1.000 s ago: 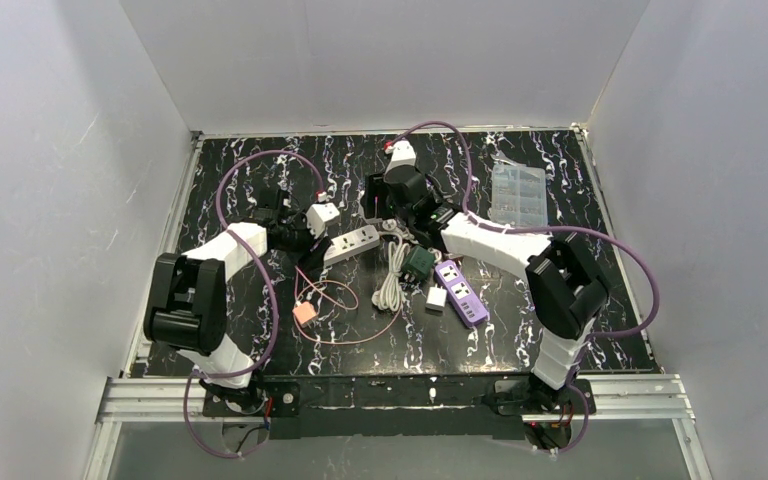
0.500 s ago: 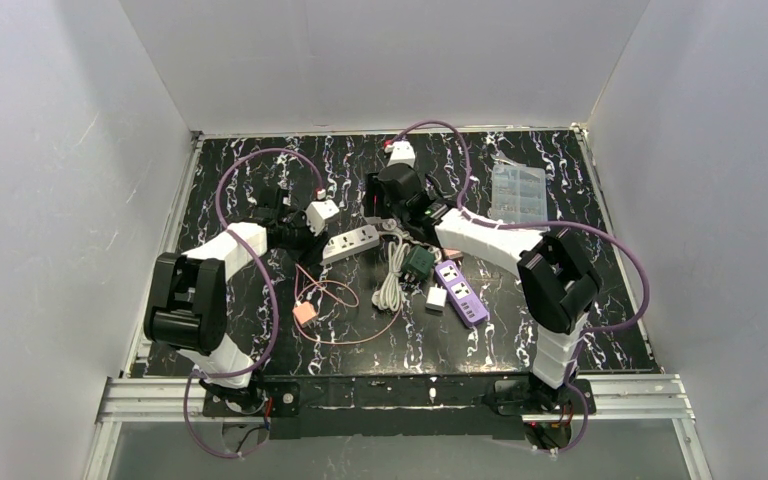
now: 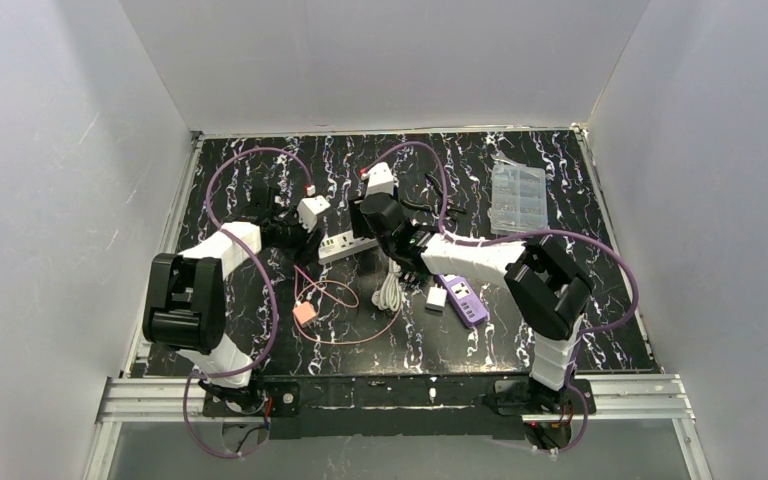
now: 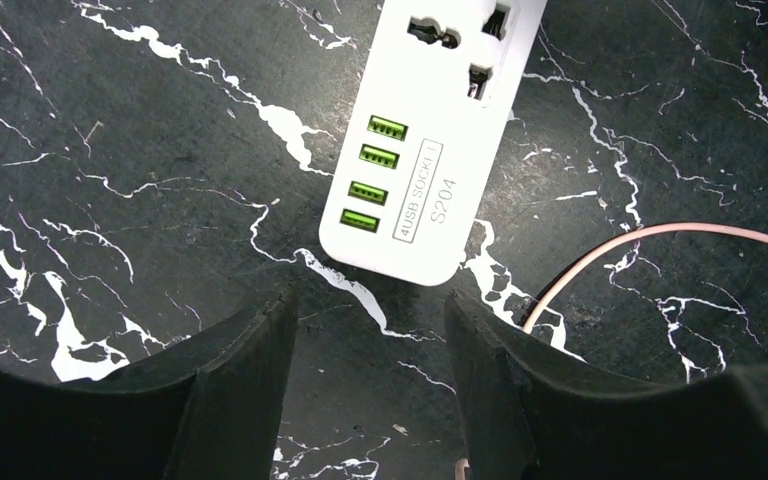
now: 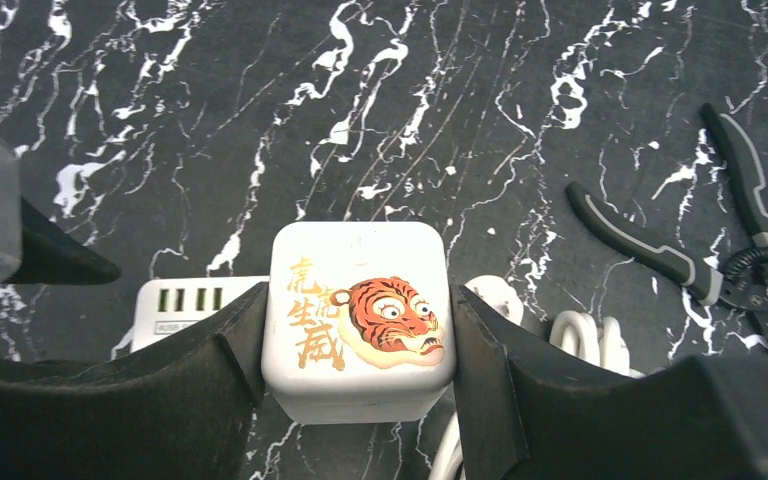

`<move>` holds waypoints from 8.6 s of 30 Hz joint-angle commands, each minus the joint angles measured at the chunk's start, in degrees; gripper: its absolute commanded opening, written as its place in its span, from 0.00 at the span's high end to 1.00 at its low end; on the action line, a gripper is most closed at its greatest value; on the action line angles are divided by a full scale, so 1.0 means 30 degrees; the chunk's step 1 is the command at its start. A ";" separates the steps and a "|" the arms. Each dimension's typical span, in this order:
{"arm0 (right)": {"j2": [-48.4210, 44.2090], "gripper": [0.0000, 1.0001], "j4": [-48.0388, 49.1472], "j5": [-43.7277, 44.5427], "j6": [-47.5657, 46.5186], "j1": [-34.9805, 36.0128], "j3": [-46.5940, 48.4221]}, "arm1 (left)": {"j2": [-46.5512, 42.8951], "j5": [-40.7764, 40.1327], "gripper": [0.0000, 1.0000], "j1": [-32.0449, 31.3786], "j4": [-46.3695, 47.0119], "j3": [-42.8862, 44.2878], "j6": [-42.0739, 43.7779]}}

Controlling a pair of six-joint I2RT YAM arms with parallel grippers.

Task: Insert the plug
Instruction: Insert the plug into the socket, then move the socket to the center of the board, then pick up the plug from the center of the board.

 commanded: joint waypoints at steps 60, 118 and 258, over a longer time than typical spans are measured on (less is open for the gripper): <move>0.2050 0.99 0.7136 0.2340 -0.2355 0.0809 -0.1949 | 0.0850 -0.0252 0.52 -0.0214 -0.1820 0.1679 0.2569; 0.4880 0.99 0.6611 0.2337 -0.1173 0.3344 -0.3944 | 0.0290 0.0123 0.38 -0.0185 -0.3633 0.4121 0.0090; -1.0345 0.22 -1.3524 0.1196 0.8780 0.2920 -0.8802 | -0.3394 -0.0595 0.37 0.1661 -1.0256 0.6442 -0.0560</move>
